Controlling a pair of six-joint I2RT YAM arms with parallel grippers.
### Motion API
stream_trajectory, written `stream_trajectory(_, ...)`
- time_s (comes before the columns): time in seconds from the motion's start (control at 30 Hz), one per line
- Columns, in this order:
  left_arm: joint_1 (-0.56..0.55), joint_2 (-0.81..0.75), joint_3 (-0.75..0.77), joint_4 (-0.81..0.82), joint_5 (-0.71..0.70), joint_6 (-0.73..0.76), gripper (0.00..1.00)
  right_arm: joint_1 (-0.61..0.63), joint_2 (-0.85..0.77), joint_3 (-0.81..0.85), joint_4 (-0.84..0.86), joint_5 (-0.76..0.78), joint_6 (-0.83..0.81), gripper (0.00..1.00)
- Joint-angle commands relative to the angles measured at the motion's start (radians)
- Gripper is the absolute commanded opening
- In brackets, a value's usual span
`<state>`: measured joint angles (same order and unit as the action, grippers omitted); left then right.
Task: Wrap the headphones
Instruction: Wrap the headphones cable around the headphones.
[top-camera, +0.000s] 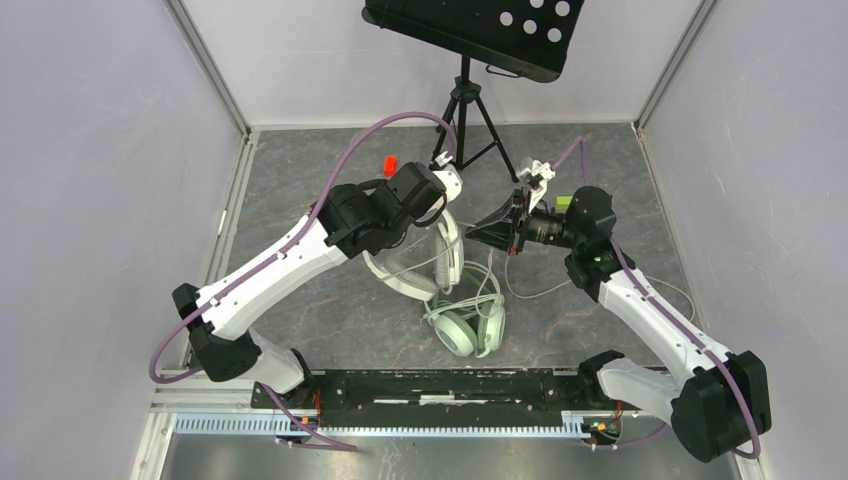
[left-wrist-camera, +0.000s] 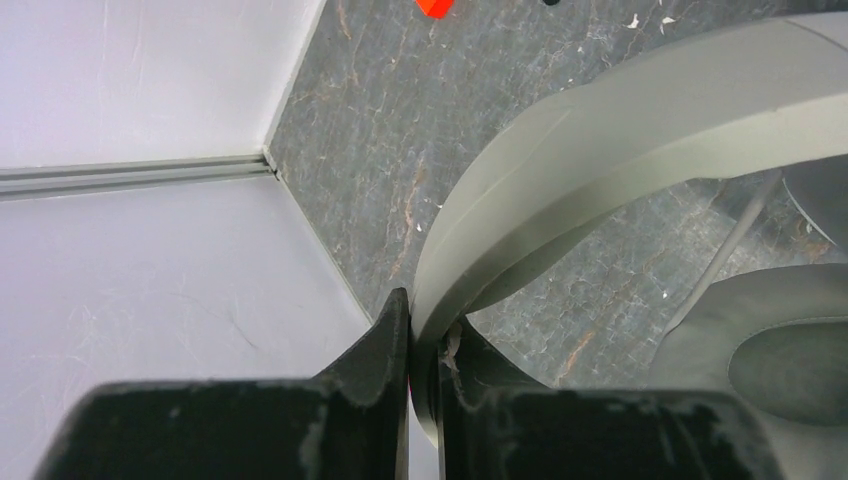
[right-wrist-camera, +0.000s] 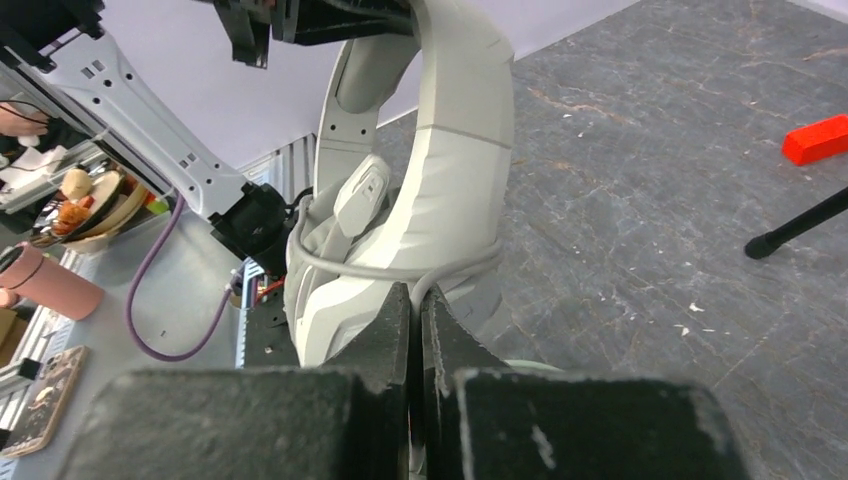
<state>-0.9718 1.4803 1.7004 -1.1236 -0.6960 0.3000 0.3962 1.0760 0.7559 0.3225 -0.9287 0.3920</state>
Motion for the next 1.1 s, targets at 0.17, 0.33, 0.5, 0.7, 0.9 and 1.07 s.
stream_trajectory(0.17, 0.008, 0.012, 0.077, -0.008, -0.122, -0.116, 0.02, -0.002, -0.019, -0.133, 0.534, -0.105, 0.379, 0.11)
stream_trajectory(0.33, 0.008, 0.029, 0.092, -0.027, -0.154, -0.150, 0.02, 0.005, -0.004, -0.151, 0.658, -0.108, 0.471, 0.11)
stream_trajectory(0.5, 0.008, 0.042, 0.097, -0.045, -0.160, -0.161, 0.02, 0.019, -0.005, -0.140, 0.668, -0.098, 0.478, 0.14)
stream_trajectory(0.7, 0.007, 0.042, 0.103, -0.045, -0.150, -0.185, 0.02, 0.041, 0.008, -0.119, 0.667, -0.085, 0.476, 0.18)
stream_trajectory(0.9, 0.008, 0.034, 0.118, -0.042, -0.144, -0.236, 0.02, 0.082, 0.019, -0.122, 0.642, -0.054, 0.443, 0.18)
stream_trajectory(1.07, 0.008, 0.029, 0.118, -0.022, -0.161, -0.289, 0.02, 0.126, 0.037, -0.104, 0.612, -0.028, 0.414, 0.20)
